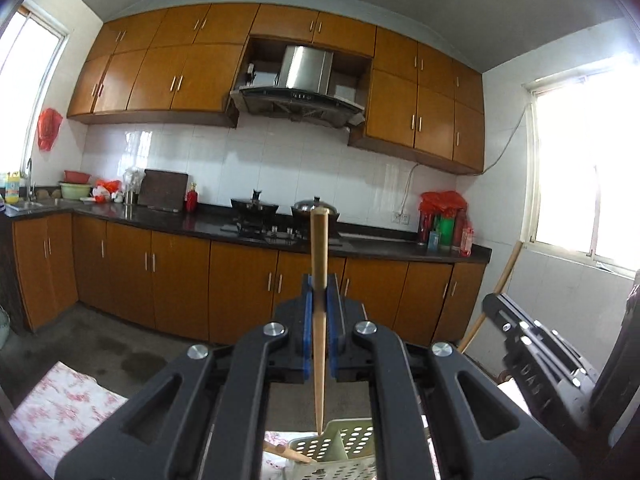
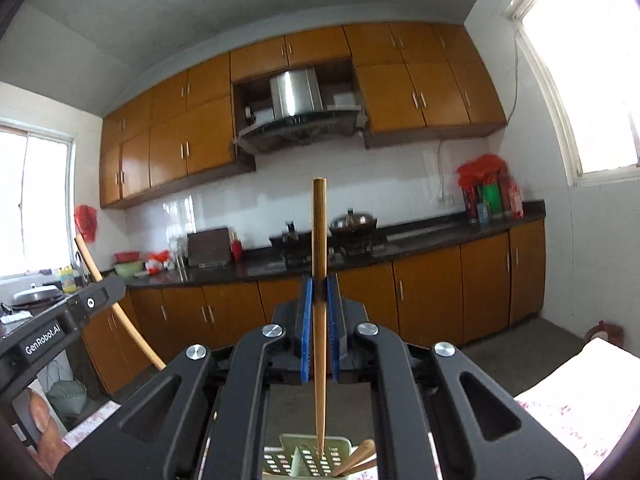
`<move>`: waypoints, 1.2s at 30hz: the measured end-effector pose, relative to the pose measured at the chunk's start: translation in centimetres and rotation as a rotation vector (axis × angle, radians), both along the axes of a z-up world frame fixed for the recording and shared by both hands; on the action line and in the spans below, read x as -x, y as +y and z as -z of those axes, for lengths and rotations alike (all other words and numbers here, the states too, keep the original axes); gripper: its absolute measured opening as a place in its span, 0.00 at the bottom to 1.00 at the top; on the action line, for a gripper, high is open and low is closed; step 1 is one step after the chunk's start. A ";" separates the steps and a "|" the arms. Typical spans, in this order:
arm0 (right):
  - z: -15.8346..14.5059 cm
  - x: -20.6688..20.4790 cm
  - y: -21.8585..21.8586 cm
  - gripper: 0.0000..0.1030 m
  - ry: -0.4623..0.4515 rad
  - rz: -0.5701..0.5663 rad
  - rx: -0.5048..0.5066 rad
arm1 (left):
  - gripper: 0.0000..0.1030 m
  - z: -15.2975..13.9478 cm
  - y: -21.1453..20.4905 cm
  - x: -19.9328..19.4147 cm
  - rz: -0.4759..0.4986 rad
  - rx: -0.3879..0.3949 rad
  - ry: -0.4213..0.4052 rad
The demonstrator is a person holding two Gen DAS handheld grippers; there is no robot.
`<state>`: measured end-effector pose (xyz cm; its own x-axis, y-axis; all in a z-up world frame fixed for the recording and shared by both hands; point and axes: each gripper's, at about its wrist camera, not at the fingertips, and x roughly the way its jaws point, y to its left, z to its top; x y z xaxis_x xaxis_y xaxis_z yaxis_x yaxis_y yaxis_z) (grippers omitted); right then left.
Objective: Organize utensils
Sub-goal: 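Open both tools to drop the chopsticks into the holder, then close the left tool on a chopstick while the right tool grasps another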
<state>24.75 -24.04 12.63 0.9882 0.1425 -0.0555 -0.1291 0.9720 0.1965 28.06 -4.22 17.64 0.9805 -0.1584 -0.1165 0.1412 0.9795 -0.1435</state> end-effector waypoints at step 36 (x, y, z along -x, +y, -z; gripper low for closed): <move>19.8 7.2 0.1 0.34 0.795 -0.196 0.041 | 0.35 20.0 7.6 9.6 -0.047 -0.009 0.623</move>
<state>17.57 -23.95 -7.14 0.6089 0.2911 -0.7379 -0.1348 0.9547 0.2654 18.49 3.42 -2.32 0.7341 -0.1125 -0.6696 -0.0099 0.9843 -0.1762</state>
